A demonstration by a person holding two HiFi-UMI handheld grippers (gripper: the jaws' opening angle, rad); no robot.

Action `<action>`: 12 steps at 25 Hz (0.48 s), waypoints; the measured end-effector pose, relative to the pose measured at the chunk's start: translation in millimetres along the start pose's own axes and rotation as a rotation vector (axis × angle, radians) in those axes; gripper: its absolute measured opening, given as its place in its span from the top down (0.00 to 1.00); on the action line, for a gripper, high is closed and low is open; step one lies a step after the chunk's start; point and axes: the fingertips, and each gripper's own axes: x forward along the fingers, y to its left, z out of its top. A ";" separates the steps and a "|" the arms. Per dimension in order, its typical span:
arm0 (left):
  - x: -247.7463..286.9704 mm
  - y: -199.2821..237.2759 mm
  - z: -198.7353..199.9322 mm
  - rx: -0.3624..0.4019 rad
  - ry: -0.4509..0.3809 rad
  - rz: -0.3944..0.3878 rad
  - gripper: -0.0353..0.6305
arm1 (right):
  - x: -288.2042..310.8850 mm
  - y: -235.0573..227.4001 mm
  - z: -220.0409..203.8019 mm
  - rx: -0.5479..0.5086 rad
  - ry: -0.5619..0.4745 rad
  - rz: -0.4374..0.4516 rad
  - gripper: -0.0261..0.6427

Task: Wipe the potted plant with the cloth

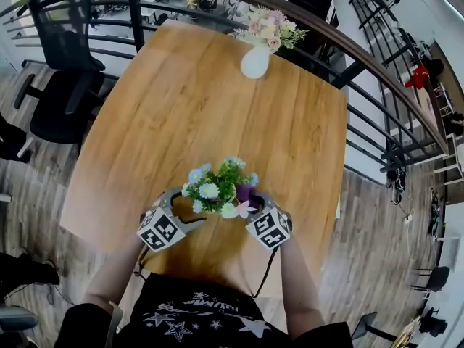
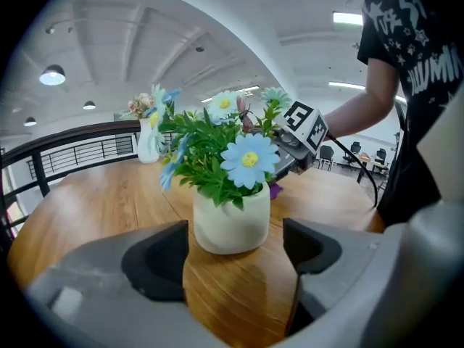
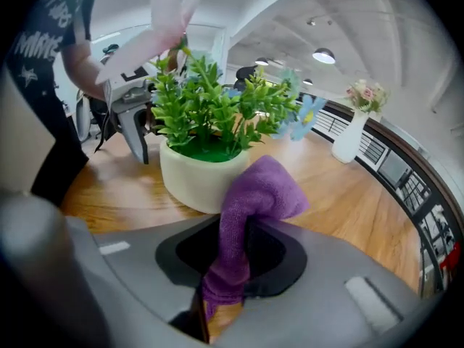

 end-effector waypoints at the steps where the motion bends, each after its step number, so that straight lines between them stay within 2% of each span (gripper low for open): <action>1: 2.7 0.6 -0.3 0.013 0.003 0.001 0.33 | 2.4 1.4 1.5 -0.025 0.001 0.009 0.83; 5: 10.5 3.5 3.6 0.037 0.007 0.003 0.33 | 7.9 -1.9 7.0 -0.078 -0.001 0.020 0.83; 7: 12.0 3.1 6.3 0.039 0.009 0.005 0.40 | 8.7 -0.9 8.0 -0.099 -0.001 0.023 0.83; 12: 13.0 3.6 6.3 0.032 0.007 0.015 0.41 | 11.5 1.9 7.9 -0.080 -0.012 0.033 0.83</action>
